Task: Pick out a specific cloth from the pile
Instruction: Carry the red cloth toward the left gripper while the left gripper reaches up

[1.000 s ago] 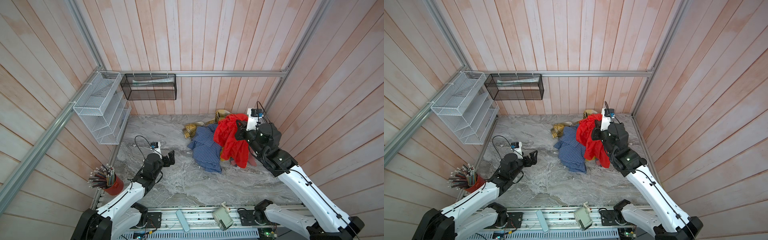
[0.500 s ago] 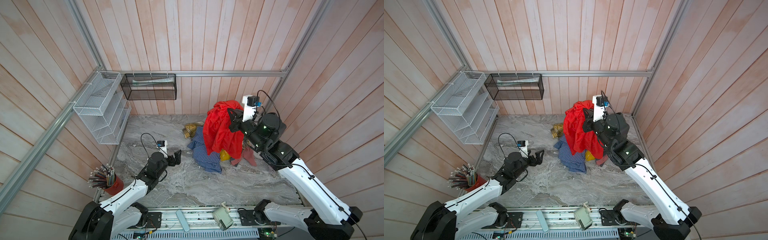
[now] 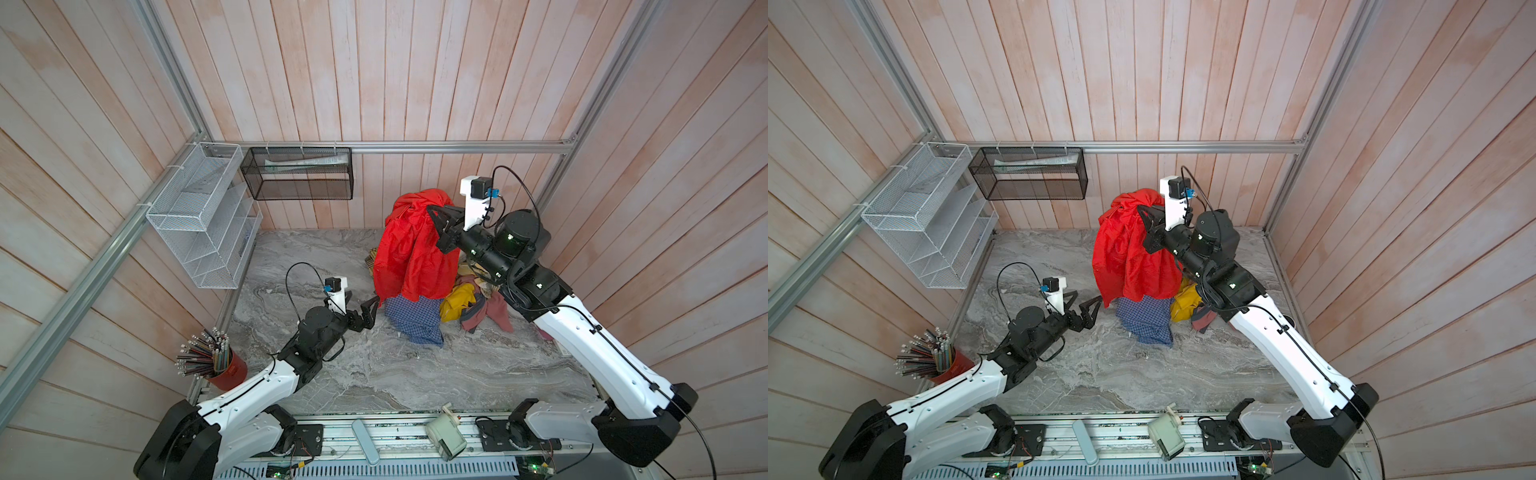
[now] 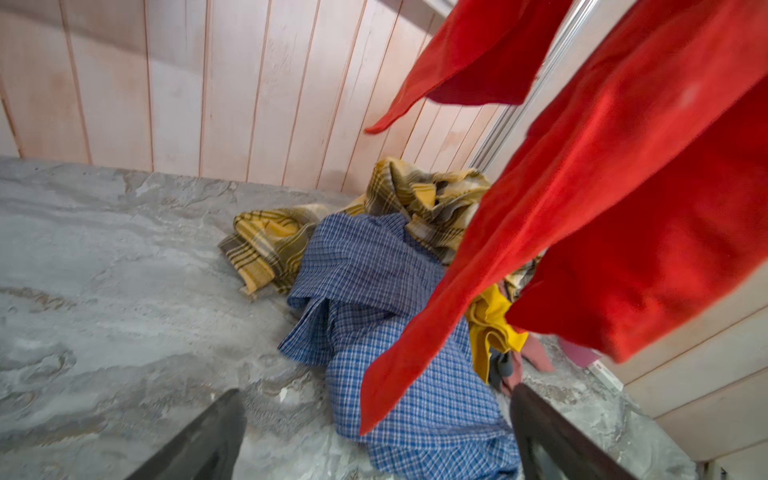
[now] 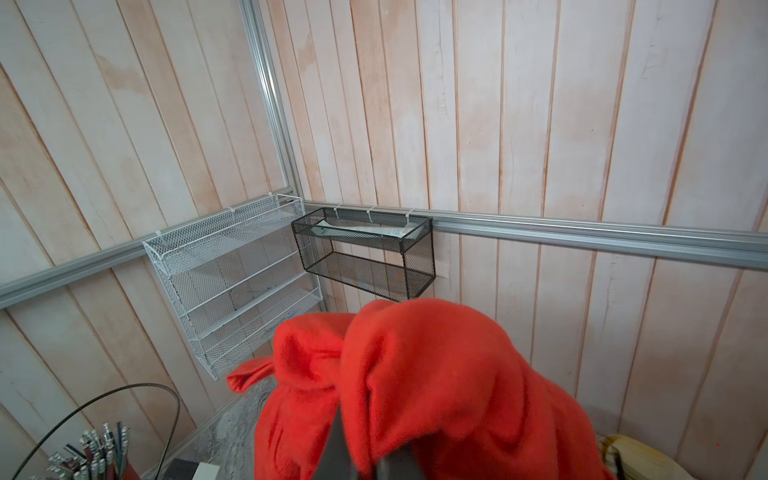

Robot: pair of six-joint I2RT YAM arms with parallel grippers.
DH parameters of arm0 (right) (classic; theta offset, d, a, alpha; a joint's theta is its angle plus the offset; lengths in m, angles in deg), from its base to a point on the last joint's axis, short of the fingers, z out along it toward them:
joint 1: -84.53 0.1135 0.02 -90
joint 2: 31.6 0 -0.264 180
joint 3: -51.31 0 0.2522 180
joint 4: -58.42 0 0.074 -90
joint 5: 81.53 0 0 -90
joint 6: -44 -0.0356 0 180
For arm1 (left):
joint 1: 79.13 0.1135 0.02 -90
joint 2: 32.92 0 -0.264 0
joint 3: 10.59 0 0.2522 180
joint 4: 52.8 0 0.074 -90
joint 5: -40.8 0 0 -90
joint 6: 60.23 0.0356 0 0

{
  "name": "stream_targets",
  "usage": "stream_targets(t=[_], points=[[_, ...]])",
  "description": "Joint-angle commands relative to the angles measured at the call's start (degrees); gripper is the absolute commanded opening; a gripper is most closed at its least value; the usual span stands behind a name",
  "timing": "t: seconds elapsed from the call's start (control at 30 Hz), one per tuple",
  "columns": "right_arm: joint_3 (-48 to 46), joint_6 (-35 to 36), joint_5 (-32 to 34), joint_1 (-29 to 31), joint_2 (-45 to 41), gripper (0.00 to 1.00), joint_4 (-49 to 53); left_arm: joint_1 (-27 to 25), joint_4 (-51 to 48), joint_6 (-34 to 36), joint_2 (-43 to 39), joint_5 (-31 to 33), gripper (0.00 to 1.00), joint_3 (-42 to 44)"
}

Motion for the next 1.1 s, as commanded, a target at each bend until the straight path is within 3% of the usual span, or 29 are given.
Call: stream_targets(t=[0.0,0.3,0.47,0.6,0.77,0.97,1.07], points=[[0.19,-2.81,-3.95,1.38,0.61,0.00,-8.12,-1.05,5.61,-0.51,1.79,-2.22,1.00,-2.60],[0.54,-5.57,-5.10,6.15,5.23,0.00,-12.59,-3.62,13.84,1.70,7.33,-5.94,1.00,-5.28],[1.69,-5.72,-4.71,9.58,6.37,0.00,-13.87,-4.02,15.78,2.04,9.48,1.23,1.00,-6.66],[0.56,-8.15,-6.15,10.21,7.08,0.00,-16.37,-4.01,19.42,2.77,12.08,2.04,1.00,-7.80],[-1.06,-11.72,-10.92,11.33,8.69,0.00,-19.19,-3.94,21.33,3.39,14.71,8.45,1.00,-10.19],[-6.12,-13.63,-10.63,11.71,7.28,0.00,-19.98,-3.50,26.65,6.29,14.79,12.06,1.00,-11.08],[-8.37,-14.45,-12.55,11.71,6.60,0.00,-20.71,-3.07,29.37,7.87,15.16,11.92,0.86,-11.22]])
